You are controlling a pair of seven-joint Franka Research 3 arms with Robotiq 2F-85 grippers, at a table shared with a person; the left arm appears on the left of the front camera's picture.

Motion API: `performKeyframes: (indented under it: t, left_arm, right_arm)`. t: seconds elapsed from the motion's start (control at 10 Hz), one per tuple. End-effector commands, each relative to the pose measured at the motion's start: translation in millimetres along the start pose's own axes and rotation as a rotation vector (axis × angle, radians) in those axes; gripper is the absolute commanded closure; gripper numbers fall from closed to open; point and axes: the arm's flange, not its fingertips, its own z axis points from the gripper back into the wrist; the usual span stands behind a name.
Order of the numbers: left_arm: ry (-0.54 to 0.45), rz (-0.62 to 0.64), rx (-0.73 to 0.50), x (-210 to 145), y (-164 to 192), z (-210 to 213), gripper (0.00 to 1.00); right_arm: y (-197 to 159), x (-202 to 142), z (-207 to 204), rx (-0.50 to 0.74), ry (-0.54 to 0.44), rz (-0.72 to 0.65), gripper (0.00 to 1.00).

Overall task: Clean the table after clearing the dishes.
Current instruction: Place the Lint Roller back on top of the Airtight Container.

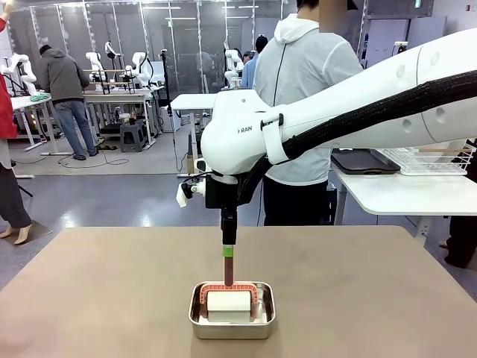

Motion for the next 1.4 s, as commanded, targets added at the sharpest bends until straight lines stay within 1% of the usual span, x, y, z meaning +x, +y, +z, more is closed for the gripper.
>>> performKeyframes:
  t: [0.0, 0.9, 1.0, 1.1, 1.3]
  left_arm:
    - [-0.001, -0.014, 0.003, -1.3, -2.1, 2.6, 0.00]
    - [-0.001, -0.014, 0.003, -1.3, -2.1, 2.6, 0.00]
    - [-0.001, -0.014, 0.003, -1.3, -2.1, 2.6, 0.00]
    - [-0.001, -0.014, 0.003, -1.3, -2.1, 2.6, 0.00]
    - [-0.001, -0.014, 0.003, -1.3, -2.1, 2.6, 0.00]
  right_arm:
    - [1.1, 1.0, 0.5, 0.000, -0.001, 0.001, 0.00]
    - [-0.2, 0.0, -1.1, 0.002, 0.001, 0.000, 0.00]
    - [4.7, -3.8, 19.8, 0.026, -0.079, -0.001, 0.00]
    - [8.6, -23.7, 58.2, 0.092, -0.263, -0.066, 0.00]
    - [21.5, -67.8, 102.4, 0.236, -0.470, -0.212, 0.00]
